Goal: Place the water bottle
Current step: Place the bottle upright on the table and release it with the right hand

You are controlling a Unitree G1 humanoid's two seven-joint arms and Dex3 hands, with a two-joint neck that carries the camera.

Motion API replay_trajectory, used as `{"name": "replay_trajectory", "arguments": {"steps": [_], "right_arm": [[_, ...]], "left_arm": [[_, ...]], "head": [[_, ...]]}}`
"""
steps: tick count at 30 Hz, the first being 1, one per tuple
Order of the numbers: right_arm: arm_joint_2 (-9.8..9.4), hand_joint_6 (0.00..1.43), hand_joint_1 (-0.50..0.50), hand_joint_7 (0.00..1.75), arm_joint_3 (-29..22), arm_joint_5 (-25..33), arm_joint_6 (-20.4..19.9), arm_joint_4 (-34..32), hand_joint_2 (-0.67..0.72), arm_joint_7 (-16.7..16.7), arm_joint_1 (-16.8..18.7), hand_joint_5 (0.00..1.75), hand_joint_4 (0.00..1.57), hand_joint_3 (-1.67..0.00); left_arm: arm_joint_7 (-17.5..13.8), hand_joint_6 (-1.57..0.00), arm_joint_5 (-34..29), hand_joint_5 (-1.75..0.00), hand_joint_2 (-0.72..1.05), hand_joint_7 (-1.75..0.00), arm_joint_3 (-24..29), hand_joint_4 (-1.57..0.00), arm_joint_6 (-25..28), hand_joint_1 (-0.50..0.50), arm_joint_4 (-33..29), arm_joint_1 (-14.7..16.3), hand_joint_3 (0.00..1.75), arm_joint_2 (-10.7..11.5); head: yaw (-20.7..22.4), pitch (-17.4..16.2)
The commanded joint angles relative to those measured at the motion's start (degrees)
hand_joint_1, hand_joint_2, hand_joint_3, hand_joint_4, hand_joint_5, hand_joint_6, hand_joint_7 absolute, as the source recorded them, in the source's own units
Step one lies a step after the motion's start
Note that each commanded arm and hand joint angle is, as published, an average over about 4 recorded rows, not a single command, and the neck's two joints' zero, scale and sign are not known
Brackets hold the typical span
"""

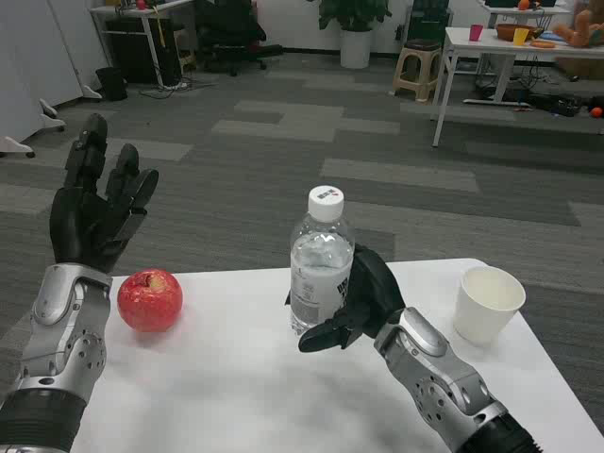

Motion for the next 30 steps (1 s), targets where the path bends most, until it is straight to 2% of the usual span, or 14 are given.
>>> {"name": "replay_trajectory", "arguments": {"steps": [1, 14, 16, 25, 30], "right_arm": [[-1.37, 0.54, 0.25, 1.61, -0.88, -1.14, -1.65, -3.10, 0.15, 0.36, 0.77, 1.65, 1.26, -0.32], [-1.37, 0.56, 0.25, 1.61, -0.88, -1.14, -1.65, -3.10, 0.15, 0.46, 0.86, 1.65, 1.28, -0.32], [-1.37, 0.57, 0.25, 1.64, -0.88, -1.14, -1.65, -3.10, 0.15, 0.51, 0.86, 1.60, 1.28, -0.32], [-1.13, 0.56, 0.25, 1.61, -2.28, -1.21, -1.65, -0.84, 0.15, 1.65, 0.99, 1.60, 1.28, -0.32], [-2.07, 0.57, 0.25, 1.61, -5.45, -6.64, -1.74, 0.98, 0.15, 4.31, 3.23, 1.65, 1.28, -0.32]], "left_arm": [[-0.13, 0.00, 0.25, 0.00, 1.05, 0.00, -0.14, 0.00, -1.04, -0.50, -0.77, 0.08, 0.09, -0.28], [-0.07, 0.00, 0.19, 0.00, 1.05, 0.00, -0.20, 0.00, -1.04, -0.50, -0.77, 0.17, 0.09, -0.28], [-0.04, 0.00, 0.19, 0.00, 1.05, 0.00, -0.22, 0.00, -1.04, -0.50, -0.77, 0.17, 0.04, -0.28], [-0.11, 0.00, 0.21, 0.00, 1.05, 0.00, -0.22, 0.00, -1.04, -0.50, -0.77, 0.17, 0.09, -0.28], [-0.04, 0.00, 0.19, 0.00, 1.05, 0.00, -0.09, 0.00, -1.04, -0.50, -0.77, 0.26, 0.09, -0.28]], "head": [[0.48, -0.25], [0.11, -0.39], [0.11, -0.34], [-0.01, -0.48], [-0.31, -0.79]]}}
